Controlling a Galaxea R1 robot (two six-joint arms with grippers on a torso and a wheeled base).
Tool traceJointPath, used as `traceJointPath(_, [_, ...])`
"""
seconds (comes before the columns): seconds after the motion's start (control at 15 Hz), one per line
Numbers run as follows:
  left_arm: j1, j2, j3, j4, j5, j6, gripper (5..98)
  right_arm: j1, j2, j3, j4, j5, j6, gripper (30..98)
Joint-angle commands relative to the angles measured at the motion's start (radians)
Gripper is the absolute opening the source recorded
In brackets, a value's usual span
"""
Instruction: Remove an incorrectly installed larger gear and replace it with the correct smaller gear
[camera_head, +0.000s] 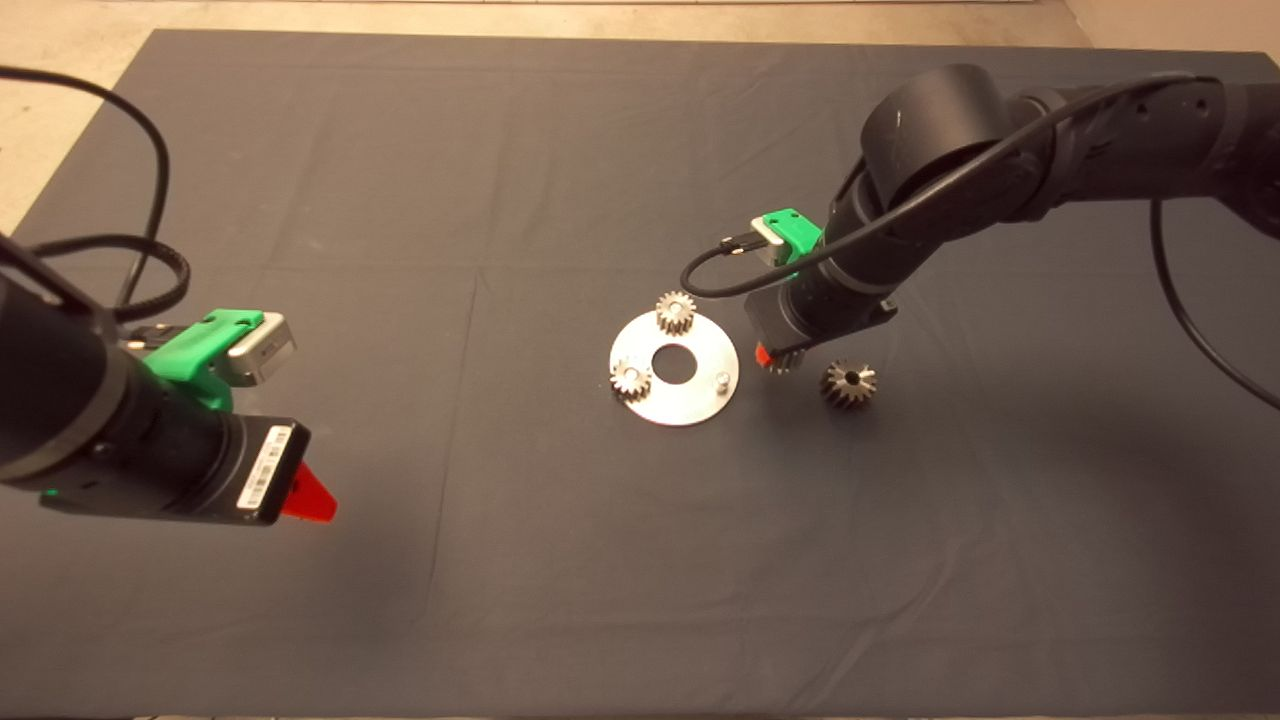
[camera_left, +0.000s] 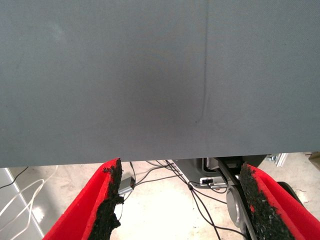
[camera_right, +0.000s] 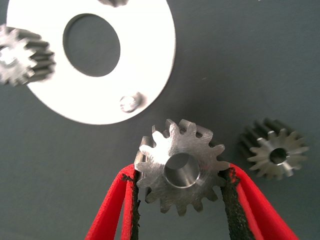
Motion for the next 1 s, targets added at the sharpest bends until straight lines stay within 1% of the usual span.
traceJointPath(0.0, [-0.011, -0.001, 0.009, 0.01, 0.11, -0.006, 59.2, 0.032, 0.052, 0.063, -0.175, -0.123, 0.028, 34.5])
traceJointPath(0.13, [-0.011, -0.001, 0.009, 0.01, 0.11, -0.006, 59.2, 0.031, 0.078, 0.086, -0.278, -0.123, 0.03, 34.3])
traceJointPath(0.2, [-0.011, -0.001, 0.009, 0.01, 0.11, -0.006, 59.2, 0.029, 0.086, 0.086, -0.315, -0.123, 0.03, 34.3])
traceJointPath(0.33, [-0.009, -0.001, 0.009, 0.014, 0.11, -0.006, 59.2, 0.029, 0.087, 0.086, -0.331, -0.123, 0.03, 34.3])
traceJointPath(0.47, [-0.008, 0.0, 0.008, 0.036, 0.11, -0.007, 59.2, 0.024, 0.088, 0.087, -0.365, -0.123, 0.03, 34.2])
traceJointPath(0.8, [-0.003, 0.01, -0.005, 0.036, 0.107, -0.01, 59.2, 0.023, 0.084, 0.098, -0.361, -0.123, 0.03, 34.2])
traceJointPath(0.93, [-0.003, 0.013, -0.003, 0.036, 0.107, -0.022, 59.2, 0.006, 0.076, 0.073, -0.361, -0.123, 0.03, 34.1])
